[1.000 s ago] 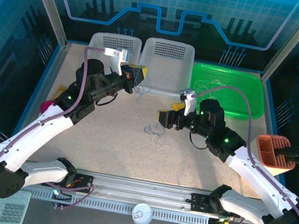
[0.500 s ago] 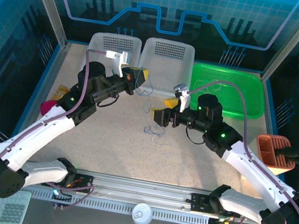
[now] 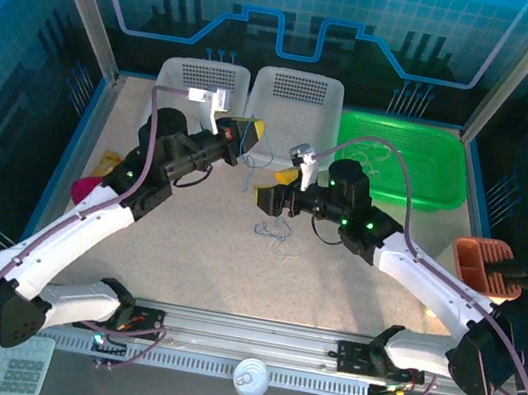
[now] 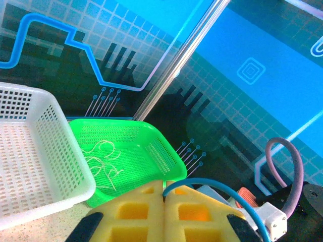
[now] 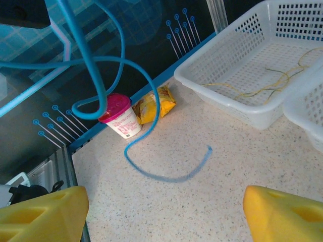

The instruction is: Untangle the cables

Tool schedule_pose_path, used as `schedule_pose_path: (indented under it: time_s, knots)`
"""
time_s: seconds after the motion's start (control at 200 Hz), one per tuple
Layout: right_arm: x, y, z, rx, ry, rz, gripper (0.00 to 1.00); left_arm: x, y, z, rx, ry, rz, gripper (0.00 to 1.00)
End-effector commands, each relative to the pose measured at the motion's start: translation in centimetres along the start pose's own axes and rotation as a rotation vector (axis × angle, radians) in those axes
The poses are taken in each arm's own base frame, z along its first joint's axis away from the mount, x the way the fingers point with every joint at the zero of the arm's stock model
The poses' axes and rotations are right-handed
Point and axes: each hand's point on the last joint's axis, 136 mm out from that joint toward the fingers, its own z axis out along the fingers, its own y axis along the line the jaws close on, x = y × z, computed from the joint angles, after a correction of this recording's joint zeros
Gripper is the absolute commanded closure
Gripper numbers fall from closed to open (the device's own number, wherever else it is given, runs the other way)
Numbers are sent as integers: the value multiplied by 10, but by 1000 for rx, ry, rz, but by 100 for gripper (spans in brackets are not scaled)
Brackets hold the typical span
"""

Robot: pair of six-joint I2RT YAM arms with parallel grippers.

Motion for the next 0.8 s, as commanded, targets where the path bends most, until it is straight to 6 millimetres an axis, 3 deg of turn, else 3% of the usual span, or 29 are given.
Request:
schedule_pose_path:
  time_s: [0.0,0.24,0.59,0.685,0.795]
  knots:
    - [-17,20,5,-67,-59,-17,19,-17,-14,-2,53,-47,1,100]
    - [-18,21,24,-74,-88,3,20,-20,-17,-1,72,-56,-22,100]
    - [-18,-14,64,9,-168,89,25,-27,-24,-6,86,-75,-34,100]
    - [-17,-16,68,7,-169,99,33,-28,-26,-9,89,-77,-28,100]
    - [-15,-20,66,27,-164,98,64,-29,-27,-13,89,-81,-21,100]
